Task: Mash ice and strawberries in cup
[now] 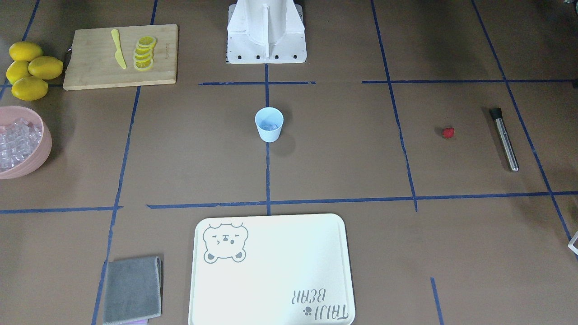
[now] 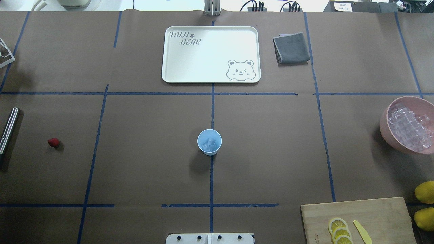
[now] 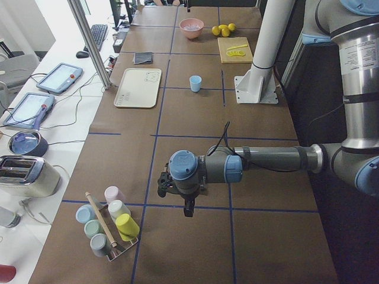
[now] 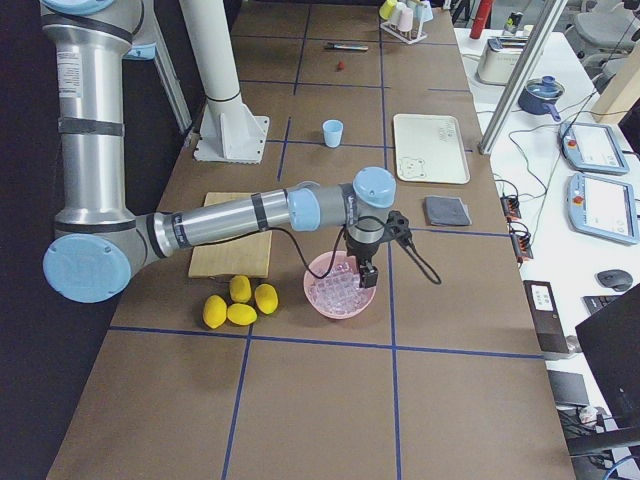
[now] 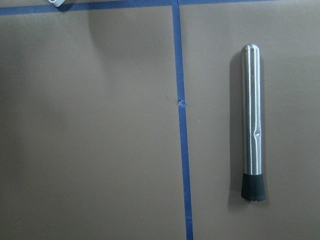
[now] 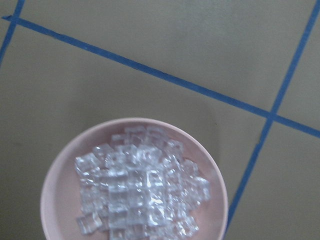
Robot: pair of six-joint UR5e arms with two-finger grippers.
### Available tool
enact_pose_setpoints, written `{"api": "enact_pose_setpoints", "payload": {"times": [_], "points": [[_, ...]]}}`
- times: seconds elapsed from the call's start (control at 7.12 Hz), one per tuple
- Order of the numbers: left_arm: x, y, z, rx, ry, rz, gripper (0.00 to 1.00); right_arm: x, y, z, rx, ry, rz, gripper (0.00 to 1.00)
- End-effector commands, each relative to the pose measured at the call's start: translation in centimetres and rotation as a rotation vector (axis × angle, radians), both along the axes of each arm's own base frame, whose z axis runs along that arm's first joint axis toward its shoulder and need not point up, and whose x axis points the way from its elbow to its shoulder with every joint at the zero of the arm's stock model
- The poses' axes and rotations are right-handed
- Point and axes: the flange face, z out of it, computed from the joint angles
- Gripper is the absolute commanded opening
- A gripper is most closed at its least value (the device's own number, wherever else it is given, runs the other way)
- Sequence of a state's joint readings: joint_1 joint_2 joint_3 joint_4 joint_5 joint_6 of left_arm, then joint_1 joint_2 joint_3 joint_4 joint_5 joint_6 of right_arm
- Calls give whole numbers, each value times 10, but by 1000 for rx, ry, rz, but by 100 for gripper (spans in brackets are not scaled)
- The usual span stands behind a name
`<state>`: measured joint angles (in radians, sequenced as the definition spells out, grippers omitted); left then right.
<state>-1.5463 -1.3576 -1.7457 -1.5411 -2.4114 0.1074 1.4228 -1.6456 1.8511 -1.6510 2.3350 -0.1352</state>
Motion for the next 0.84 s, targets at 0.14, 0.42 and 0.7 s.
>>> {"api": "enact_pose_setpoints", "payload": {"times": [0.14, 0.42, 0.7], "points": [[0, -3, -12, 31, 1, 0, 100, 66, 64, 61, -106, -3, 107, 100], [0, -14, -26, 69, -10, 2, 100, 74, 72, 64, -125, -4, 135, 100], [0, -41, -50, 120, -6, -3, 100, 73, 72, 65, -129, -4, 136, 100]]}}
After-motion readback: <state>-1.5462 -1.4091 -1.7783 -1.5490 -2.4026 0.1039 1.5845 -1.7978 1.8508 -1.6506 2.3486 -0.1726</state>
